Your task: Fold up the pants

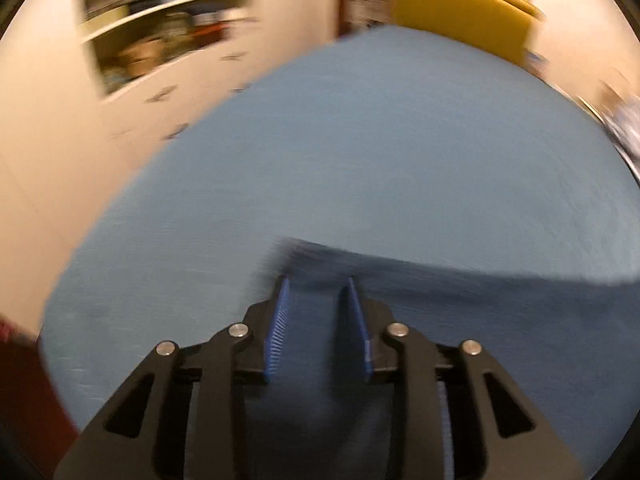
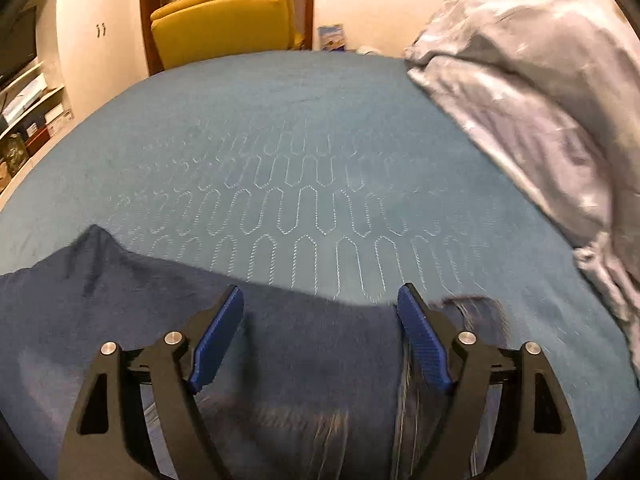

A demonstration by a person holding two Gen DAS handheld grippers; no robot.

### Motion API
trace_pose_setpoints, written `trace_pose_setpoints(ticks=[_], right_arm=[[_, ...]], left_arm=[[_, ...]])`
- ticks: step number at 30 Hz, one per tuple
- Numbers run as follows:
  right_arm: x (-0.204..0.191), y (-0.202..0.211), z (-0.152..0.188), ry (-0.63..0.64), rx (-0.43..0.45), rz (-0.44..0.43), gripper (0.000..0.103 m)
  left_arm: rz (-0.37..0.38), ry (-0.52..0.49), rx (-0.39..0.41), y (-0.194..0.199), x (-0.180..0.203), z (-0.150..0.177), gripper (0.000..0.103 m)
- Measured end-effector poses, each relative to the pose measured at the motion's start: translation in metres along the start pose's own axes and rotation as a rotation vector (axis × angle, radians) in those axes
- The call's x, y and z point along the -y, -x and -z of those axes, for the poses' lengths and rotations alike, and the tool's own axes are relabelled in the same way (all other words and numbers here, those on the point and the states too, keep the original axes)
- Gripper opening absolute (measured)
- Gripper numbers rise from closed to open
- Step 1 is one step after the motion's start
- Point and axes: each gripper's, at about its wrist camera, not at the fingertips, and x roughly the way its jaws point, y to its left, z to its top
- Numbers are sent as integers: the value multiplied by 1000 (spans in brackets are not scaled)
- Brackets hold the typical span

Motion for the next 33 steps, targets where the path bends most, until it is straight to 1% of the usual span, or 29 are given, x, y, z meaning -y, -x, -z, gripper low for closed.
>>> trace_pose_setpoints(ticks=[1,2,3,4,5,6,7,8,9,10,11,12,13,14,15,16,17,18,19,20,21,22,23,24,26,29,31,33], right_arm=[[-4,7,3,-4,-17,-10,77],[-13,19,12,-7,-41,-36,77],[-20,29,20,-7,-43,-59,78],[-32,42,34,-1,-46,-89,80],[-41,51,45,13,-57,-107,80],[-51,58,54,32,-63,-127,80],[-62,66,65,47,-57,-145,80],[-77,73,78,62,-59,-166,80],[-87,75,86,74,-73,-182,80],[-96,75,93,89,-85,-198,80],[-108,76,103,106,-84,-188,80],[-114,73,108,117,-90,-165,80],[-122,69,114,132,-110,-155,80],[-126,67,120,146,-117,-154,81],[-128,65,123,162,-114,-134,82],[-135,69,129,177,-107,-118,86],[-136,71,129,182,-99,-96,86],[-135,72,129,171,-106,-87,86],[-135,73,128,157,-109,-77,85],[-136,77,124,134,-102,-68,85],[-138,80,121,119,-89,-76,85],[-143,86,118,112,-78,-97,85],[-158,93,116,133,-59,-120,84],[-172,99,116,160,-43,-121,84],[-192,106,117,186,-33,-112,84],[-216,109,126,192,-55,-100,84],[-221,104,129,189,-86,-106,84],[-223,101,135,184,-105,-99,84]], left_arm=[[-50,32,21,7,-19,-4,38],[-65,51,43,15,-29,-7,38],[-58,80,74,26,-42,-7,38],[-24,91,108,39,-43,-5,38],[22,64,119,49,-38,0,38],[70,9,120,57,-28,10,40],[113,-73,114,64,-10,24,41],[143,-126,100,67,4,37,47],[196,-184,70,68,21,52,52],[234,-238,47,67,35,65,52],[241,-283,35,66,42,75,52],[226,-317,29,63,48,82,52],[184,-330,34,56,41,86,53],[165,-309,47,53,30,86,57],[130,-250,52,49,9,83,57],[101,-184,55,46,-15,79,49],[140,-125,65,48,-41,74,23],[132,-107,48,46,-47,69,6],[85,-111,46,51,-47,64,9],[38,-130,74,58,-37,61,31],[19,-145,107,68,-24,60,52],[66,-163,127,78,-4,62,53],[112,-183,125,86,16,67,54],[142,-205,122,92,40,73,55],[214,-252,109,104,103,91,55],[307,-301,71,111,184,129,55],[348,-344,59,113,223,150,55],[329,-384,70,108,239,159,55]])
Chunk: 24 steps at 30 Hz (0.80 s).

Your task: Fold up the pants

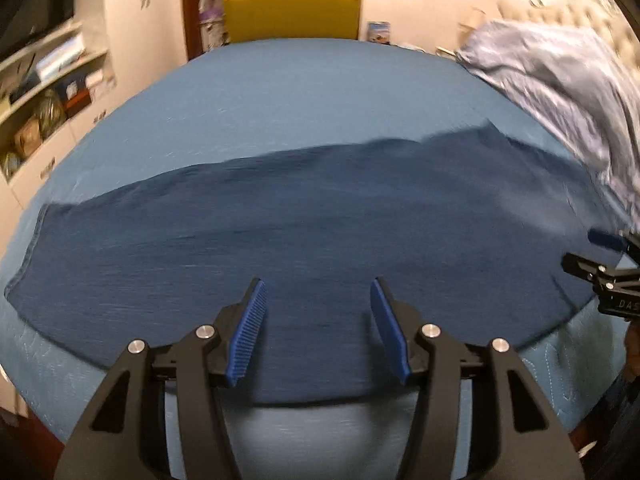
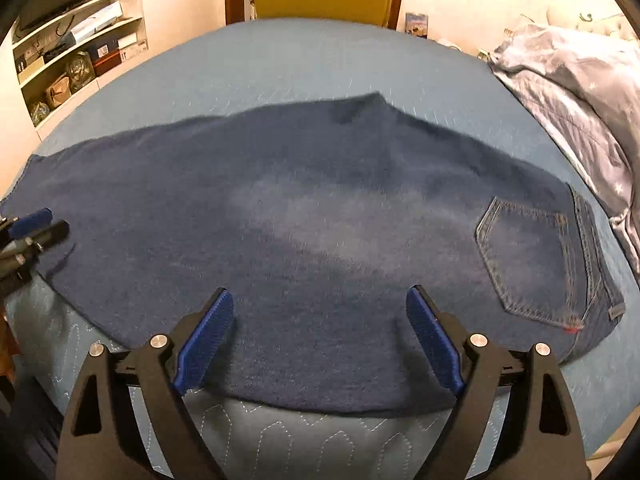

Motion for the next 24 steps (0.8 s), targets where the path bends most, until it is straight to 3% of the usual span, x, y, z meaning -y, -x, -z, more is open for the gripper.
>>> trace_pose_setpoints(ticks=[3,10,13,14,15,18,22,24], right_arm=[[0,-9,7,-22,-62,-12,84],[5,-15,13,-38,-74,-15,88],[6,-17,13,-41,-78,-20,88],[6,-17,14,-41,-79,-19,88],[7,-17,12,-40,-81,-18,88],[7,-19,11,-42,-91,-6,90],[7,-19,10,-55,-107,15,92],[8,-16,9,-37,-113,22,92]], left_arm=[[-26,7,-51,-6,32,22,58],[-49,41,-84,-8,20,15,63],[-24,75,-111,-9,28,12,85],[-18,69,-119,-10,33,12,98],[-22,66,-117,-8,36,11,101],[-53,61,-63,-1,36,21,101],[-32,56,-37,6,30,21,97],[-96,123,27,23,16,20,94]])
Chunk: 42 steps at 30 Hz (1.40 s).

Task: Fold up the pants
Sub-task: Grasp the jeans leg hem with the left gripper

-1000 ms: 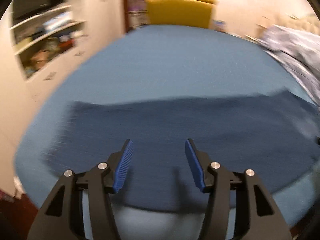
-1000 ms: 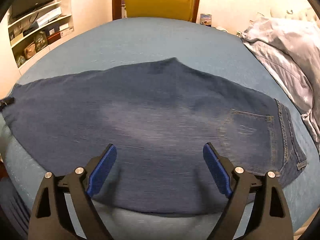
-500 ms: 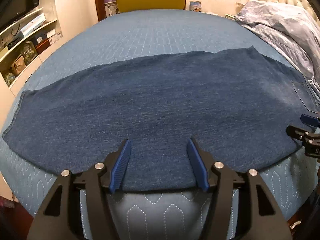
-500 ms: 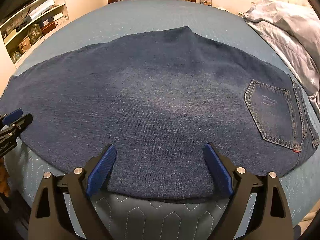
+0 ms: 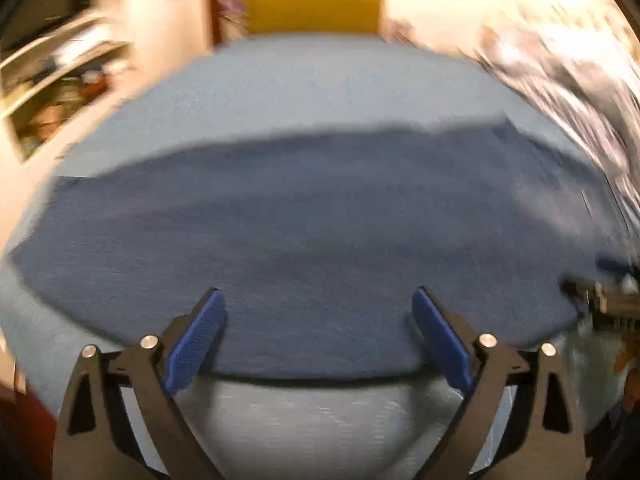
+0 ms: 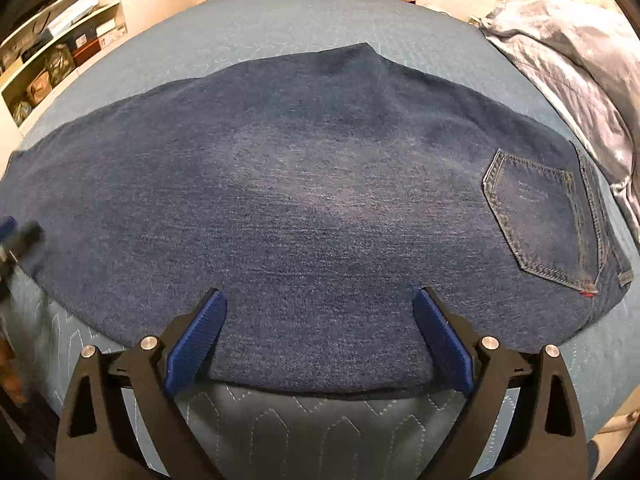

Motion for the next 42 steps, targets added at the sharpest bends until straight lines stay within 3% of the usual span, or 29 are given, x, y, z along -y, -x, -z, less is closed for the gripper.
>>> trace_pose_setpoints(ticks=[2,3,4,5,7,9,12,14,16,18,19,22,24,27,30,34,42], right_arm=[[2,13,-4,-1,34,75,92],[-1,25,-7,15,94,99,92],[-9,38,-13,45,148,70,92],[-20,45,-21,81,171,10,92],[-42,46,-39,149,176,-69,92],[-69,38,-62,196,167,-93,92],[-105,23,-94,222,161,-177,92],[-125,1,-115,212,107,-235,92],[-138,-20,-130,217,76,-219,92],[-151,-51,-142,268,41,-167,92],[-152,-63,-144,281,20,-129,92],[-144,-79,-153,231,8,-170,96],[-149,-80,-152,254,20,-143,96],[-156,-84,-151,250,30,-137,97],[-156,-84,-149,257,30,-123,97],[-155,-86,-150,255,31,-120,97],[-145,-79,-138,246,31,-130,98]], left_arm=[[-5,95,-5,11,-26,-2,94],[-38,148,3,16,-40,0,93],[-105,178,11,21,-53,2,90],[-125,186,24,23,-62,4,82],[-124,179,22,19,-77,3,77],[-105,166,12,7,-88,-3,48],[-110,152,-29,-18,-112,-14,46],[-155,163,-52,-27,-138,-13,47],[-231,229,-40,-19,-170,-13,47],[-238,346,2,0,-206,-10,46],[-187,443,34,13,-231,-4,45],[63,705,78,27,-293,23,45],[159,785,107,29,-318,39,45],[261,822,93,18,-328,46,44],[276,896,42,2,-333,51,40],[349,1031,68,-7,-347,58,43],[420,1081,89,-27,-369,50,43]])
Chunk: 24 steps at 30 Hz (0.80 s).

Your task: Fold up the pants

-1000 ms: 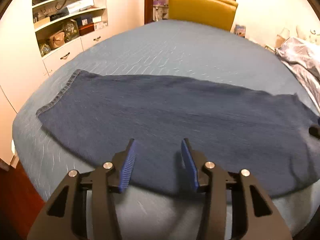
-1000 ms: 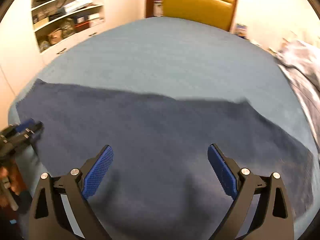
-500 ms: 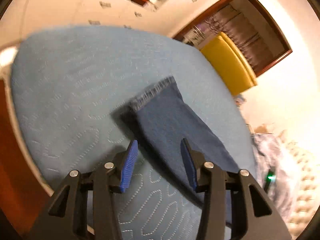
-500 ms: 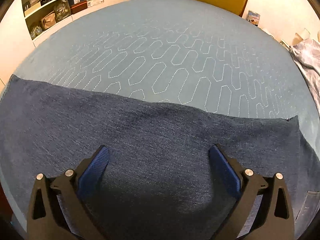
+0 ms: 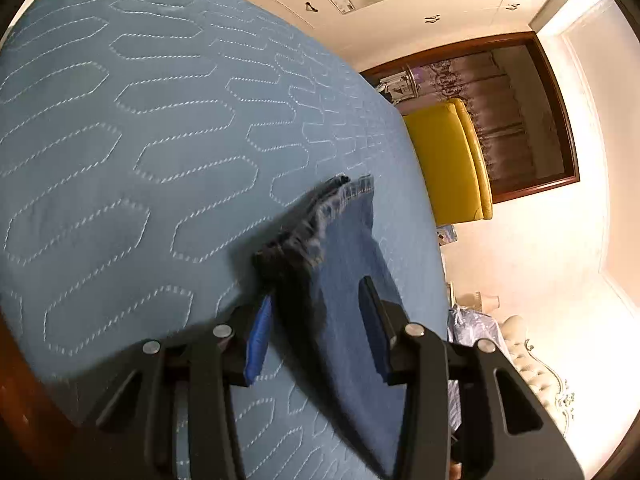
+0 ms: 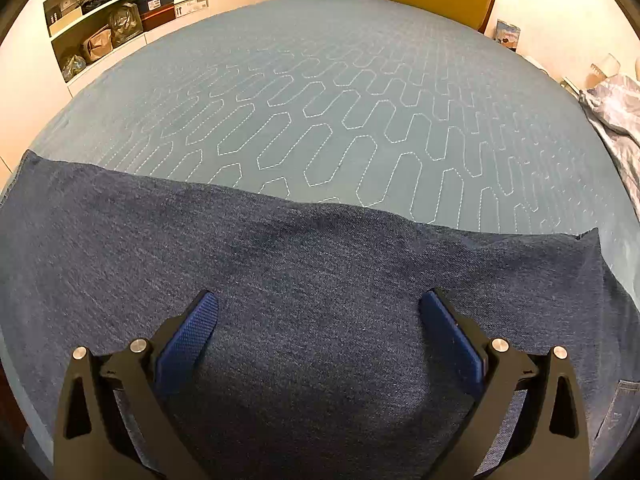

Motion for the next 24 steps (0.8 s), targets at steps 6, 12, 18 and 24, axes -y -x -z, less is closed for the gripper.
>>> trace_pose_setpoints(ticks=[6,12,18,24], right_arm=[[3,3,-5,-10,-16,-1,97],[6,17,-12,-34,6,35,97],[34,33,-19,-159,-66,-199,97],[100,72,-17,-349,-64,-331,95]], left_arm=[[-87,-111,27,3,18,5,21],[-247,-383,97,17,87,24,12],[-475,-825,161,2,195,95,9],[-538,-1301,193,-59,283,241,8]])
